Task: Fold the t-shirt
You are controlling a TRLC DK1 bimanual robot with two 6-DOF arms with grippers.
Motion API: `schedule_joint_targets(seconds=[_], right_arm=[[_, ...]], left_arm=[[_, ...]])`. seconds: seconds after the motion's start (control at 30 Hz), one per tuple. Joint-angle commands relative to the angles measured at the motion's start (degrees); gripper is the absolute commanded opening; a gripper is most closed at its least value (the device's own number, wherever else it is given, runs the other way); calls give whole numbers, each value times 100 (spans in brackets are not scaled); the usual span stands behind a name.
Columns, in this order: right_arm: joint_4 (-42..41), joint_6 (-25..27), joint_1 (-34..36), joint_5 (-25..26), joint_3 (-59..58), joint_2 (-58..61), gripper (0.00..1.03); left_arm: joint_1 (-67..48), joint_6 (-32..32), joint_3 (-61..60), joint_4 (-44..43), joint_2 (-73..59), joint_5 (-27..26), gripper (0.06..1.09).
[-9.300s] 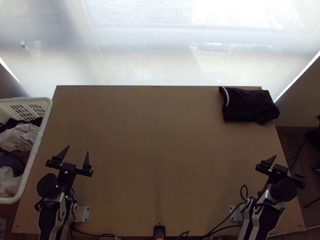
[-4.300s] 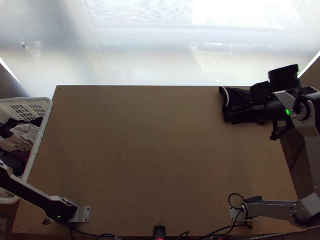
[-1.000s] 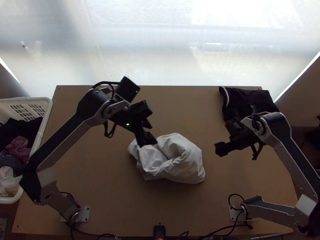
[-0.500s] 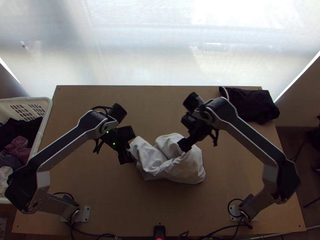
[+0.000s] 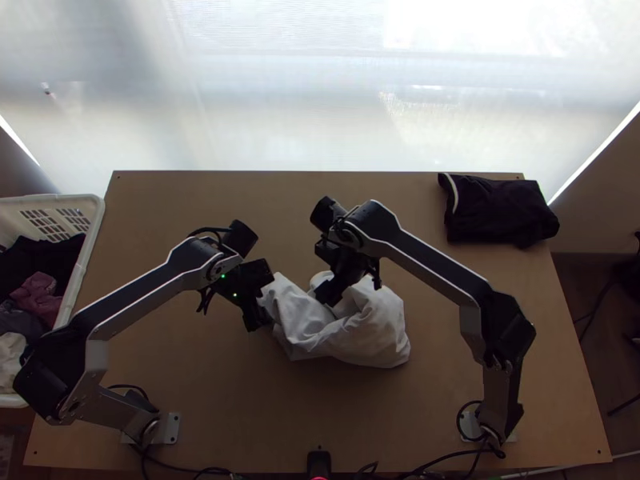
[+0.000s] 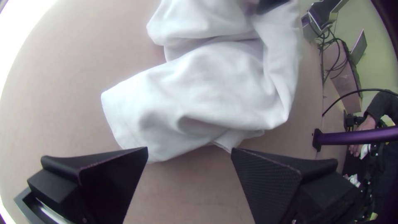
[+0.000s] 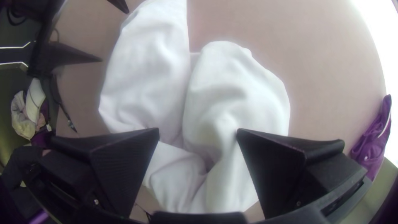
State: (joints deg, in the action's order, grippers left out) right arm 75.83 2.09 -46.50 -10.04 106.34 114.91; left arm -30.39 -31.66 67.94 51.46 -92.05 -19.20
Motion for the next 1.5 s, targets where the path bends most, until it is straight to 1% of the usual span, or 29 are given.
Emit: schedule_joint_targets(seconds=[0.0, 0.07, 0.17, 0.27, 0.3, 0.33, 0.37, 0.4, 0.47, 0.5, 0.53, 0.6, 0.63, 0.67, 0.73, 0.77, 0.83, 0.93, 0.97, 1.0, 1.03, 1.13, 1.2, 1.27, 1.47], right_arm=[[-121, 2, 18, 196, -35, 233, 87], [-165, 20, 62, 292, -123, 242, 87], [-253, 29, 115, 574, -272, 260, 87], [-262, 29, 124, 670, -378, 260, 86], [-271, 29, 124, 714, -413, 260, 83], [-306, 37, 124, 741, -457, 260, 75], [-359, 37, 124, 741, -509, 260, 67], [-403, 46, 132, 741, -553, 260, 63], [-411, 55, 150, 741, -606, 260, 60], [-411, 73, 159, 741, -633, 260, 54], [-429, 90, 159, 741, -650, 260, 43], [-473, 99, 176, 741, -676, 260, 26], [-482, 125, 185, 749, -685, 260, 15], [-490, 134, 194, 758, -676, 260, 8], [-490, 152, 247, 749, -650, 207, 5], [-473, 160, 264, 749, -633, 154, 3], [-447, 152, 343, 749, -633, -4, 3], [-429, 134, 660, 741, -624, -391, 3], [-411, 134, 774, 741, -624, -540, 3], [-376, 134, 924, 732, -624, -690, 3], [-332, 134, 1073, 723, -641, -839, 3], [-315, 134, 1574, 600, -791, -1252, 3], [-315, 125, 1890, 398, -923, -1472, 3], [-288, 125, 2110, 222, -1037, -1665, 3], [-253, 116, 2532, 205, -1503, -2280, 3]], left_arm=[[-195, 160, -115, -532, -67, 13, 103], [-257, 125, -211, -725, -67, 13, 103], [-309, 125, -413, -1121, -15, 22, 103], [-327, 151, -545, -1367, 29, 22, 103], [-327, 151, -580, -1402, 29, 30, 103], [-327, 151, -633, -1464, 29, 39, 101], [-318, 160, -686, -1534, 29, 39, 94], [-318, 169, -739, -1613, 29, 39, 84], [-318, 283, -862, -1859, 29, 39, 55], [-318, 327, -897, -1947, 38, 39, 47], [-327, 353, -914, -1956, 38, 30, 46], [-345, 406, -923, -1947, 20, 30, 45], [-353, 406, -923, -1938, 20, 30, 40], [-353, 389, -923, -1929, 38, 30, 37], [-309, 397, -923, -1903, 126, 39, 36], [-248, 397, -906, -1868, 196, 30, 34], [-55, 380, -897, -1754, 381, 30, 33], [420, 292, -897, -1516, 864, 39, 33], [622, 274, -888, -1437, 1066, 39, 29], [833, 274, -879, -1358, 1269, 39, 19], [1027, 274, -844, -1191, 1427, 30, 14], [1492, 204, -818, -813, 1831, 30, 14], [1624, 213, -862, -690, 2033, 22, 14], [1703, 353, -923, -664, 2191, 4, 10], [1527, 661, -1002, -602, 2455, -22, 9]])
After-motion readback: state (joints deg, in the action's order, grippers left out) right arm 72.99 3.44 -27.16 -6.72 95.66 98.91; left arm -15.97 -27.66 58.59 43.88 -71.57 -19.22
